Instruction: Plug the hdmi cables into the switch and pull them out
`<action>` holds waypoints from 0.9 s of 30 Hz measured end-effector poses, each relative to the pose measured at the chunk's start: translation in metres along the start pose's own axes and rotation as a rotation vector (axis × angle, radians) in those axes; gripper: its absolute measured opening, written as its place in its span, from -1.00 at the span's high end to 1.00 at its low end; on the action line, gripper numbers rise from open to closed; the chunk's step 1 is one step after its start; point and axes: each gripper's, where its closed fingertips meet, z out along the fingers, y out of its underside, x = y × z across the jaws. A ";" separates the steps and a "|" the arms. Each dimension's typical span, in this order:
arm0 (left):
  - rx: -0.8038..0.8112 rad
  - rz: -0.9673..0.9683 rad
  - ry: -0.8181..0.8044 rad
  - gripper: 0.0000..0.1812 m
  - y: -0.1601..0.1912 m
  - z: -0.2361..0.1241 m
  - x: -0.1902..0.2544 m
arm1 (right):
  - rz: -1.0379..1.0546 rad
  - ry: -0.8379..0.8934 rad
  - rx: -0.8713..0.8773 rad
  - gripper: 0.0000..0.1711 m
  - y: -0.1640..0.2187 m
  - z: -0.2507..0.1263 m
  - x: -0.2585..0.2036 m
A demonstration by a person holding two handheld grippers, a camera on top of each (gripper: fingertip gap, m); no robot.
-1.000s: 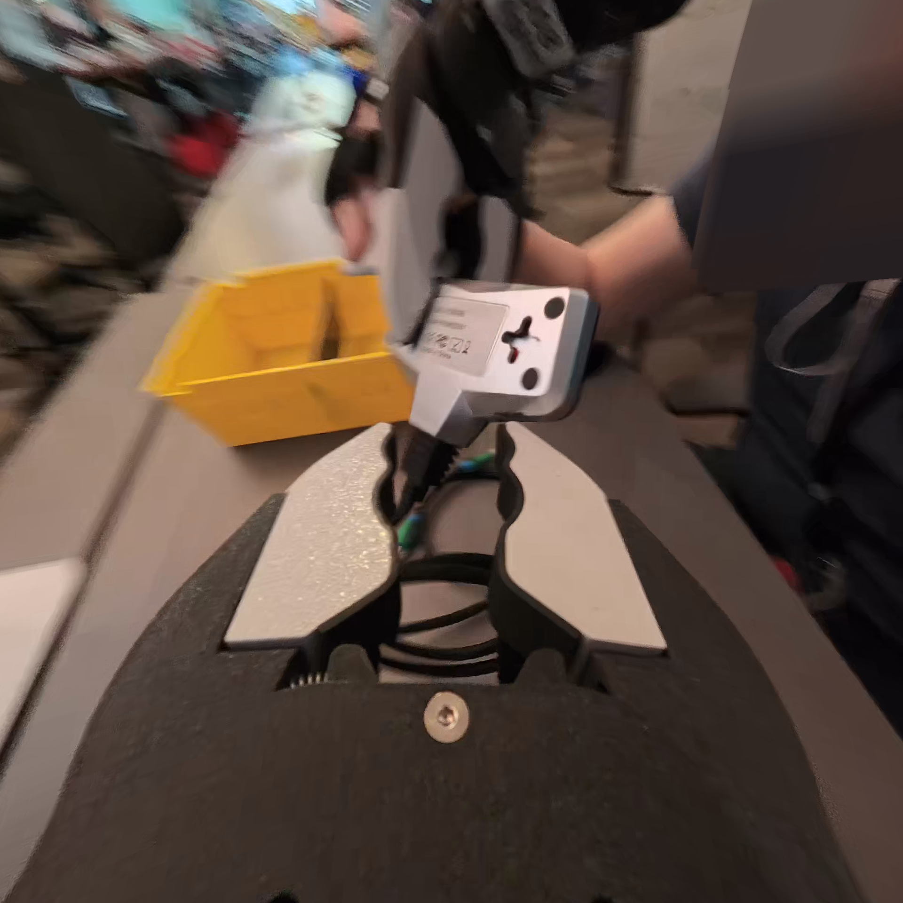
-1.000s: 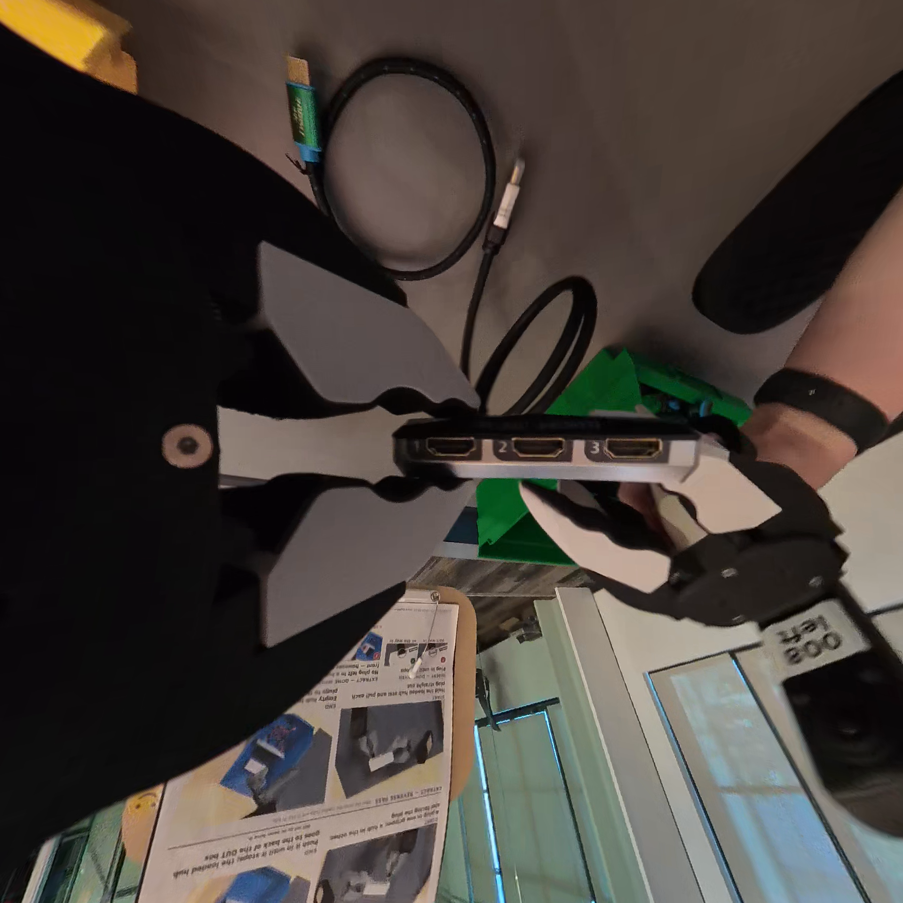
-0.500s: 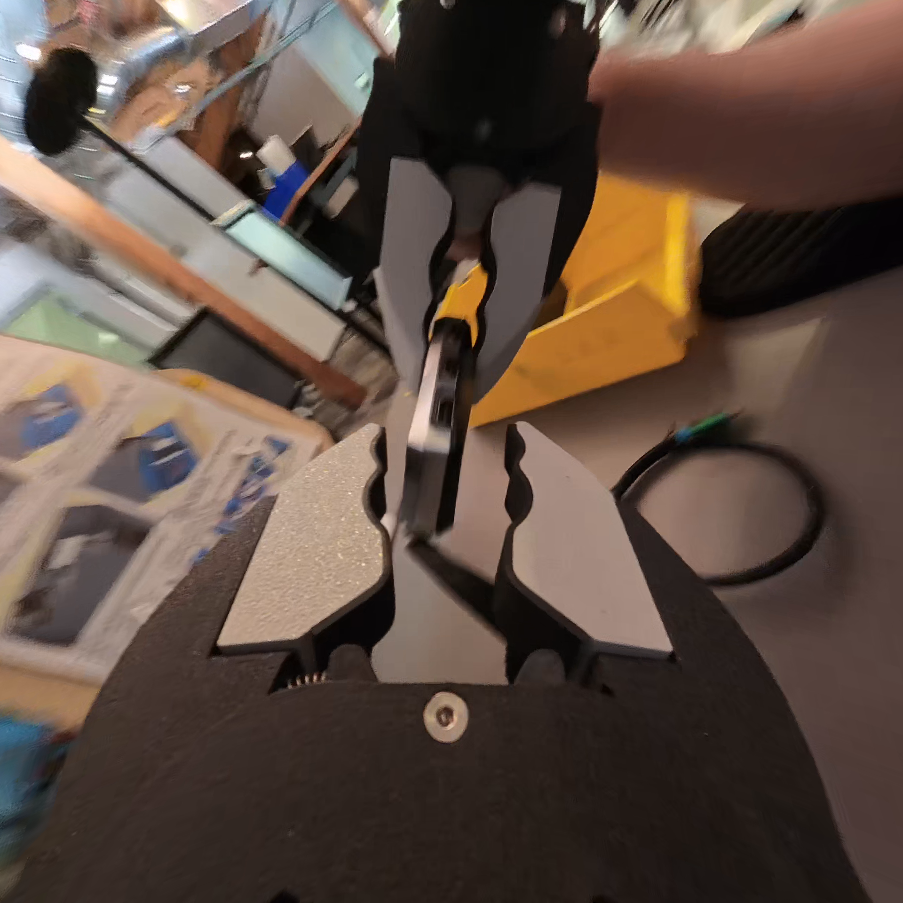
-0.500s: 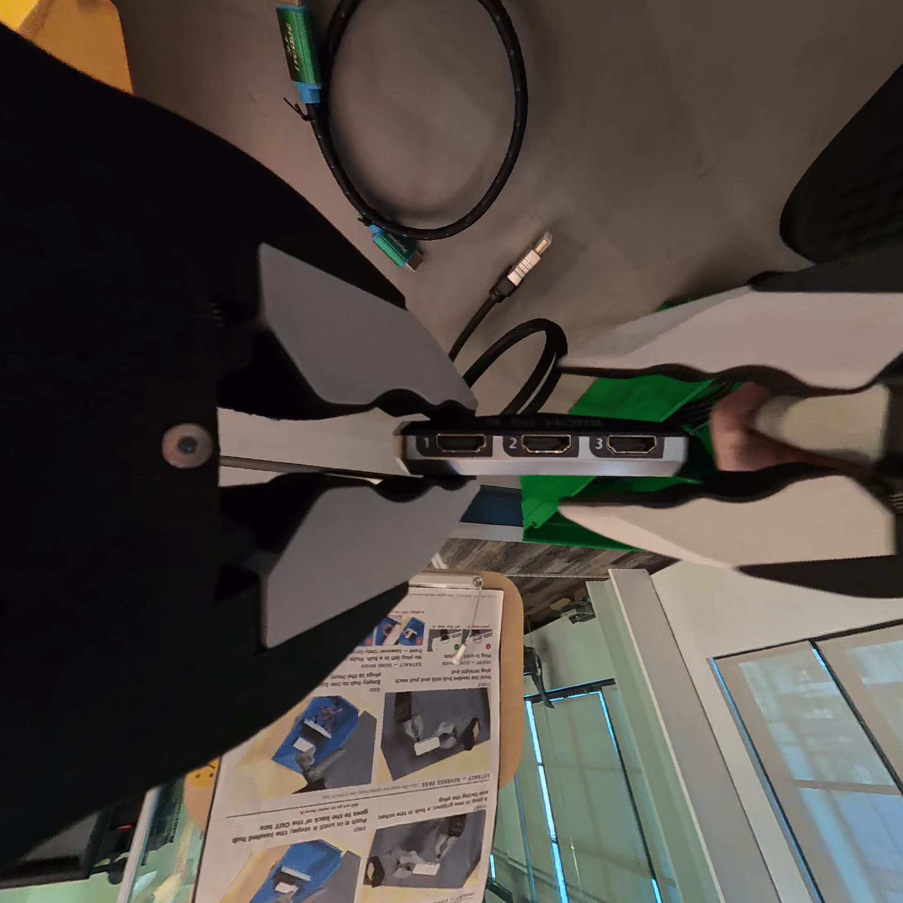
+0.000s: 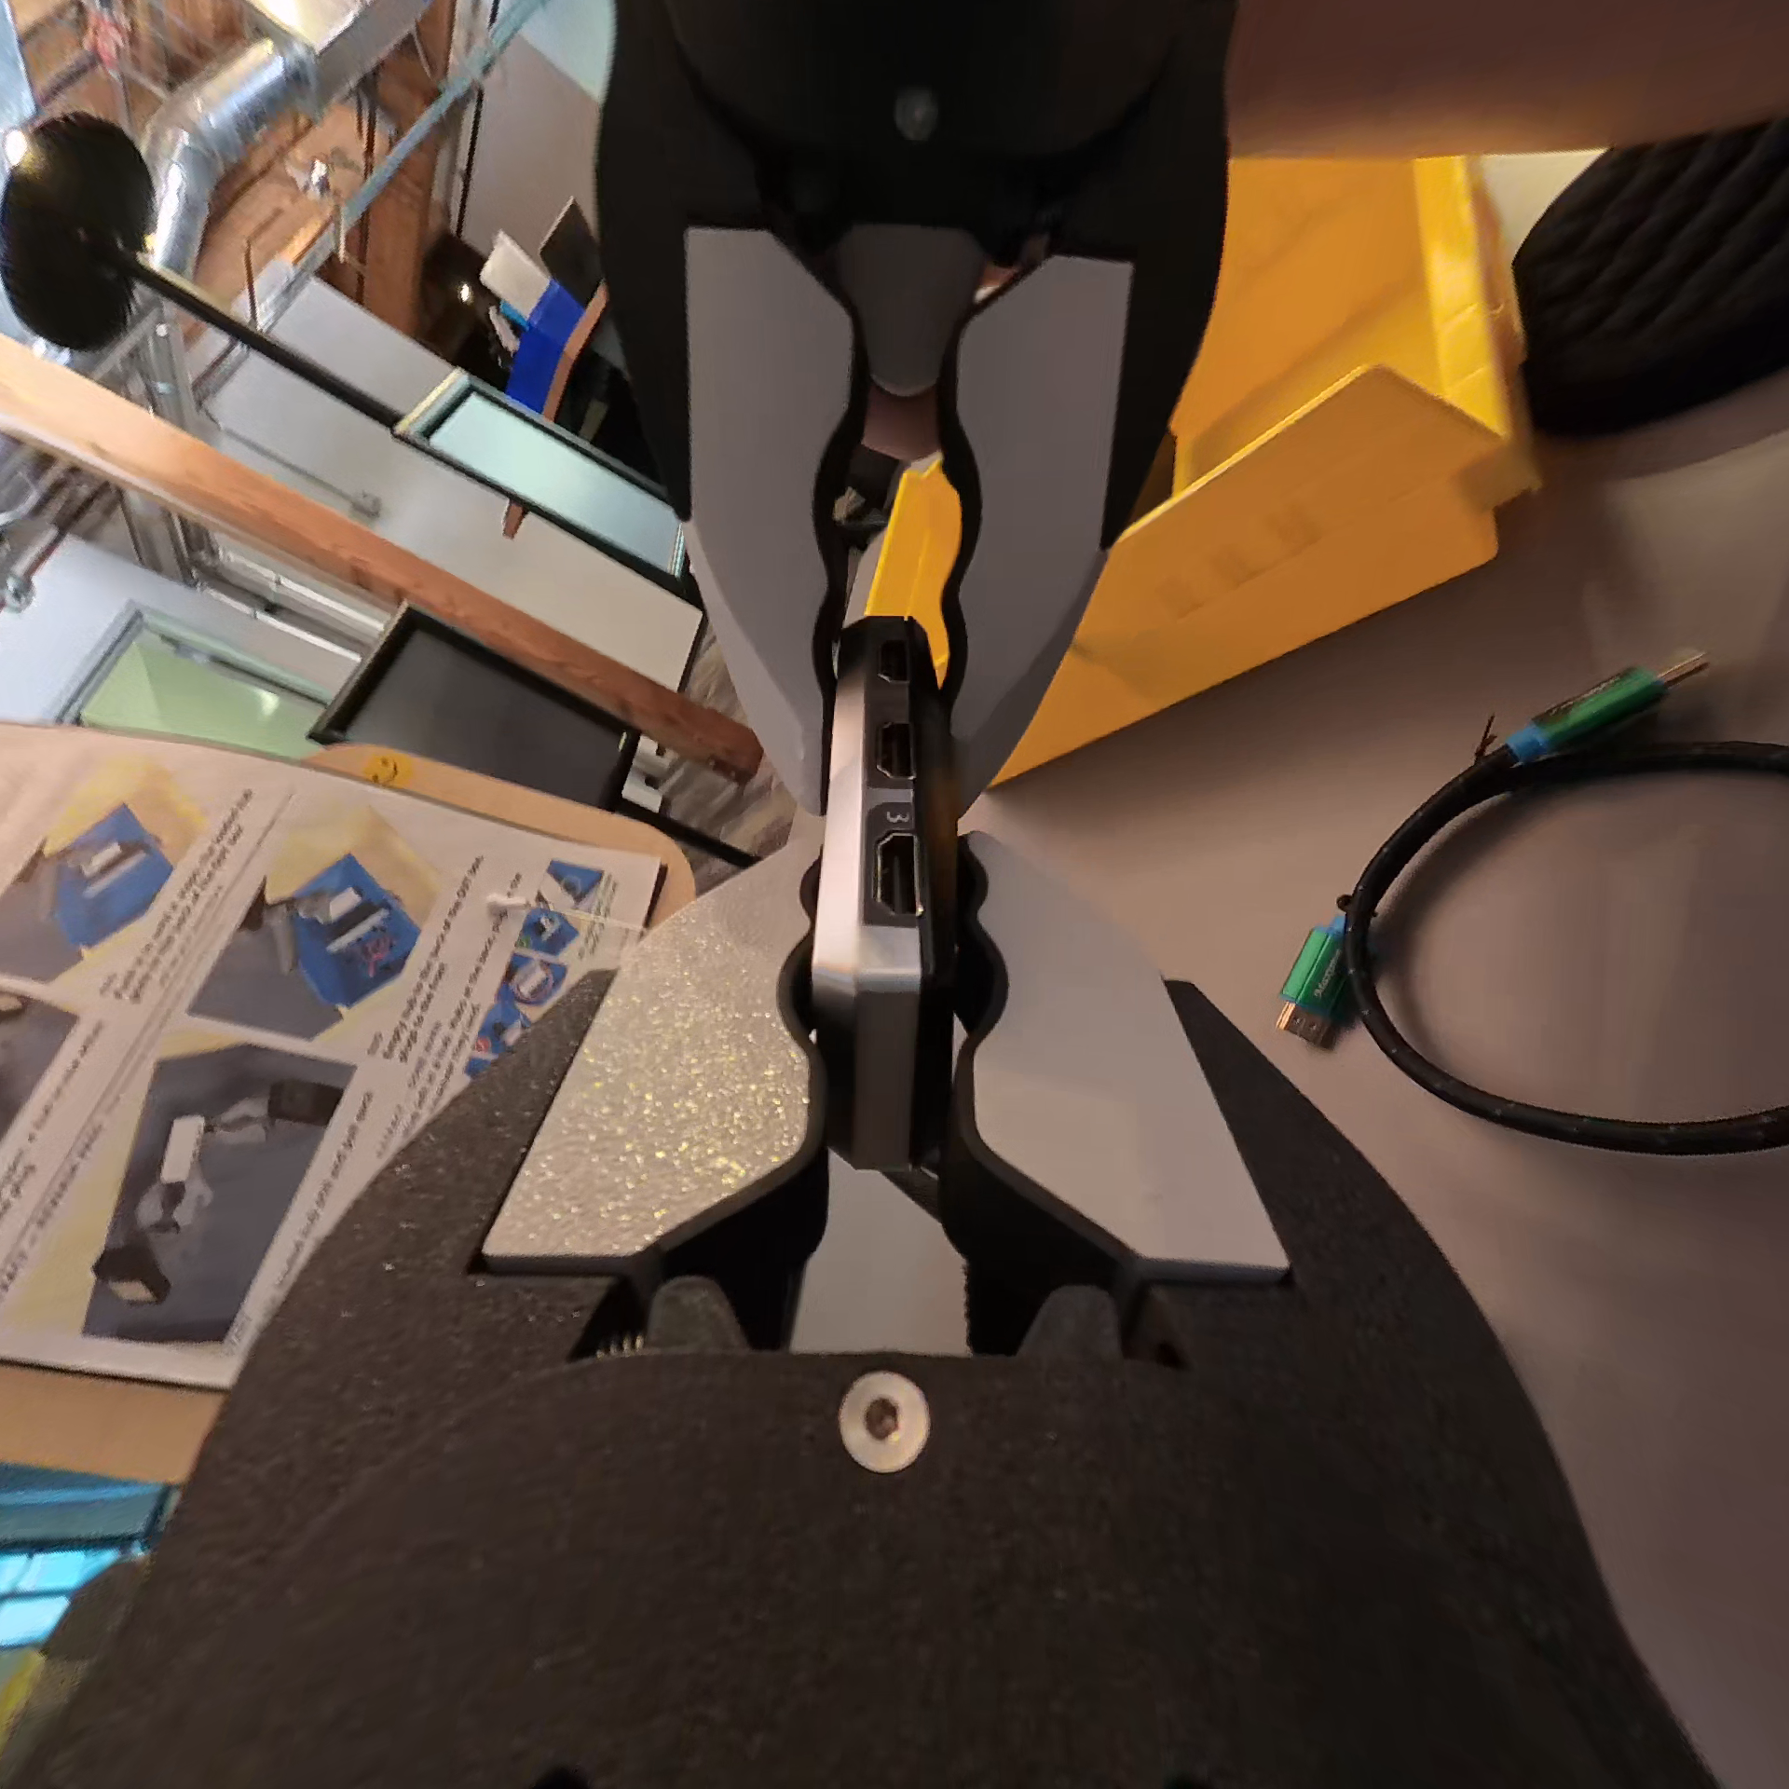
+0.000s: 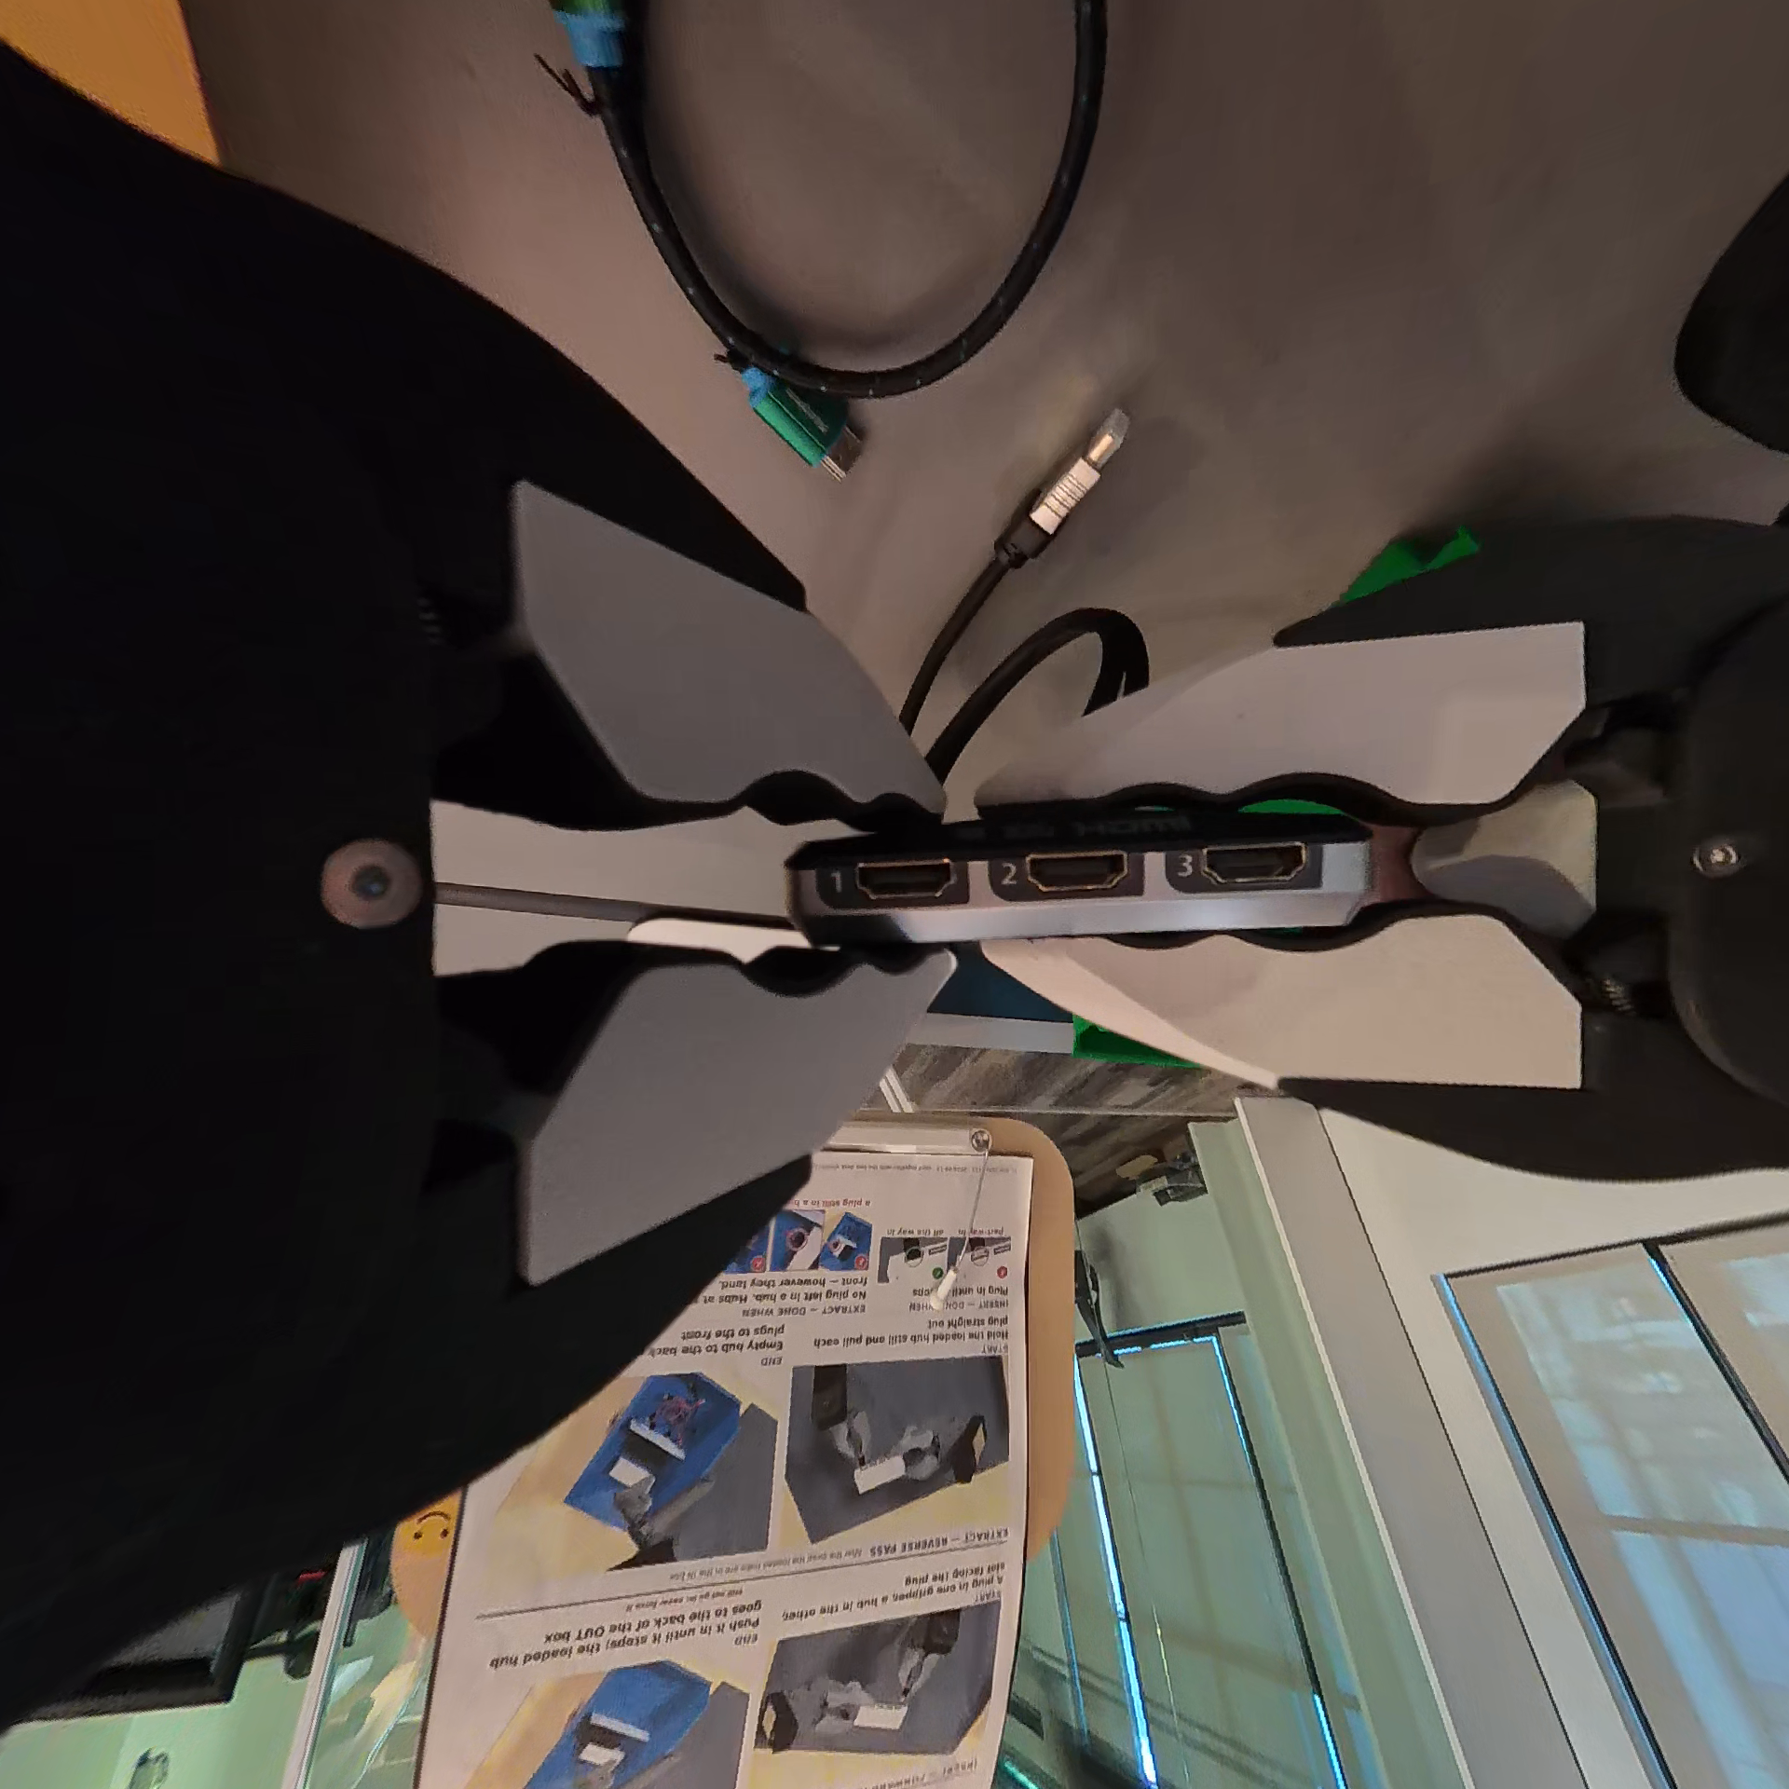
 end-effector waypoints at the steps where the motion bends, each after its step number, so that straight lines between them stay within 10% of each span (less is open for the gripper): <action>1: -0.004 -0.015 -0.004 0.75 0.002 -0.001 -0.001 | 0.006 0.013 0.011 0.74 0.000 0.002 0.001; 14: -0.113 -0.134 -0.188 0.75 0.036 -0.023 -0.048 | 0.619 0.224 -0.114 0.59 0.030 -0.008 0.042; 27: 0.029 -0.258 -0.161 0.75 0.010 -0.042 -0.061 | 0.744 0.141 -0.437 0.69 0.064 0.030 -0.129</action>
